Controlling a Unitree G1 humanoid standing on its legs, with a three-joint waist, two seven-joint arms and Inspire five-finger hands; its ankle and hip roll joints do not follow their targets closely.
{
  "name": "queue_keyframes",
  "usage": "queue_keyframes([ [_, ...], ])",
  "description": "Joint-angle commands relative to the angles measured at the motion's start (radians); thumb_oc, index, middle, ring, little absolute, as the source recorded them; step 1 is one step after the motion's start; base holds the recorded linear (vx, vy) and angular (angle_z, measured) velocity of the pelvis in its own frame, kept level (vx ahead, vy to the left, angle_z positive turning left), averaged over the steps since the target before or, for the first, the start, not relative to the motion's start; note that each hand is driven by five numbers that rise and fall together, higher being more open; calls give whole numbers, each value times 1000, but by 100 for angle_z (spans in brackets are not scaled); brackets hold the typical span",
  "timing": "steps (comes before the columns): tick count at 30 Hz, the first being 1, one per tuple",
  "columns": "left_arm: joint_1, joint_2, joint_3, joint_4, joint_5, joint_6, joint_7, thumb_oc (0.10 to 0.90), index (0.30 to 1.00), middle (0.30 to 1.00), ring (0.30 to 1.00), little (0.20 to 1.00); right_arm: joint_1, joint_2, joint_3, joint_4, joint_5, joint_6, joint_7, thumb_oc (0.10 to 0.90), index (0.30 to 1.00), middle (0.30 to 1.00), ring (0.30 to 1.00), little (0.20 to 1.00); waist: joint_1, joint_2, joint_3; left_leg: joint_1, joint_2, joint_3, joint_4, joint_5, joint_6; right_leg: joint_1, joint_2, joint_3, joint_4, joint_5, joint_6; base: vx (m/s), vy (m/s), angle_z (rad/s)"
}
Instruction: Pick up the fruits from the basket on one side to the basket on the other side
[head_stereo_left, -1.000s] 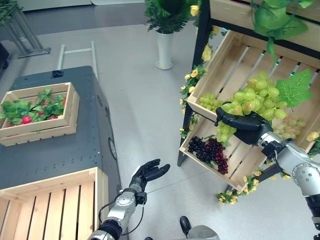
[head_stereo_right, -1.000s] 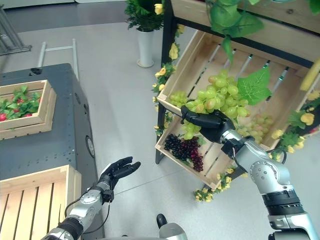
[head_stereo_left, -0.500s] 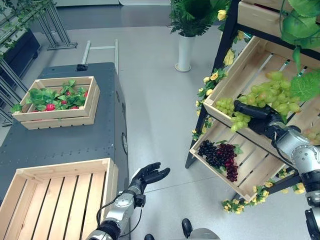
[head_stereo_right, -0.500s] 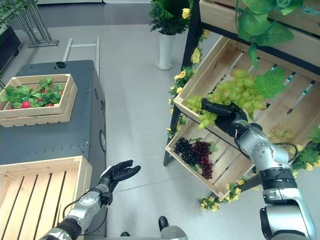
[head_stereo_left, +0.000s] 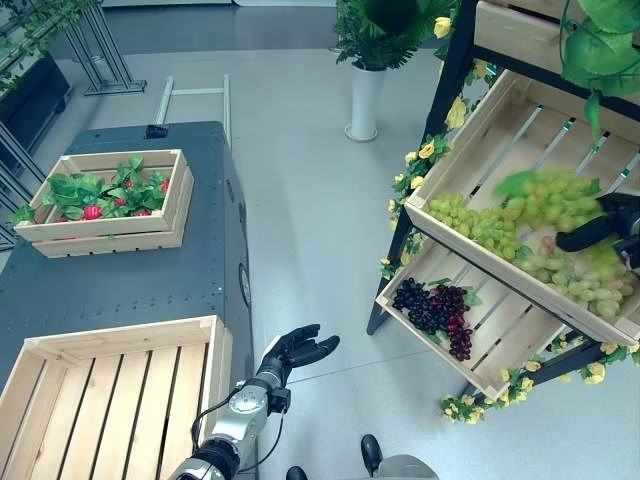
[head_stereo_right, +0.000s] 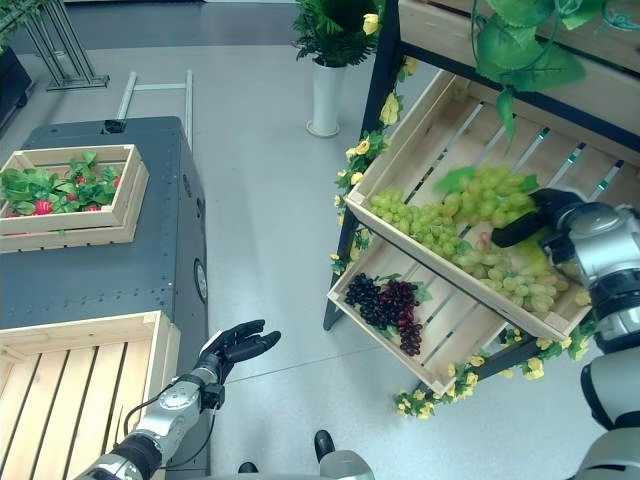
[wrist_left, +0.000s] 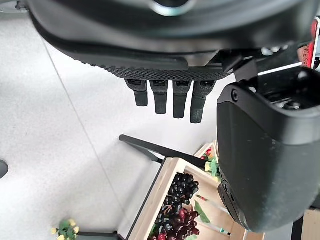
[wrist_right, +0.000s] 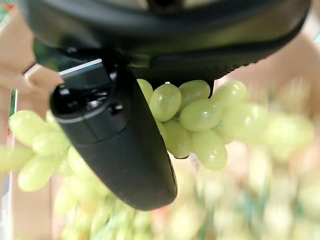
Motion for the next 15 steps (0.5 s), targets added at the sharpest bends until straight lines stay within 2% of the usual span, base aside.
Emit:
queue_keyframes([
  [1, -112, 25, -52, -23, -28, -89, -16, 800, 900, 900, 900, 900, -252, -116, 67, 32, -102, -112, -36, 400, 300, 300, 300, 300, 51, -30, -60, 25, -3, -58, 10, -78, -20, 3, 11, -31, 3, 43, -5, 0, 0, 0],
  [4, -113, 30, -48, -20, -36, -92, -26, 800, 900, 900, 900, 900, -249, -107, 79, 24, -107, -92, -40, 400, 300, 300, 300, 300, 54, -27, -60, 23, -4, -58, 10, -77, -19, 2, 10, -32, 3, 41, -5, 0, 0, 0],
  [8, -116, 35, -39, -20, -41, -88, -36, 800, 900, 900, 900, 900, -199, -92, 40, 17, -111, -72, -48, 400, 300, 300, 300, 300, 56, -24, -56, 23, -4, -58, 10, -79, -17, 1, 7, -35, 4, 38, -6, 0, 0, 0],
  [12, -120, 37, -38, -23, -42, -83, -36, 800, 900, 900, 900, 900, -179, -83, 16, 28, -111, -76, -70, 400, 300, 300, 300, 300, 58, -22, -55, 22, -5, -57, 10, -80, -16, 0, 6, -35, 3, 39, -5, 0, 0, 0],
  [15, -122, 40, -38, -22, -44, -83, -36, 800, 900, 900, 900, 900, -169, -76, -10, 36, -64, -89, -125, 400, 300, 300, 300, 300, 59, -21, -52, 23, -6, -57, 10, -81, -15, -1, 6, -35, 4, 38, -5, 0, 0, 0],
])
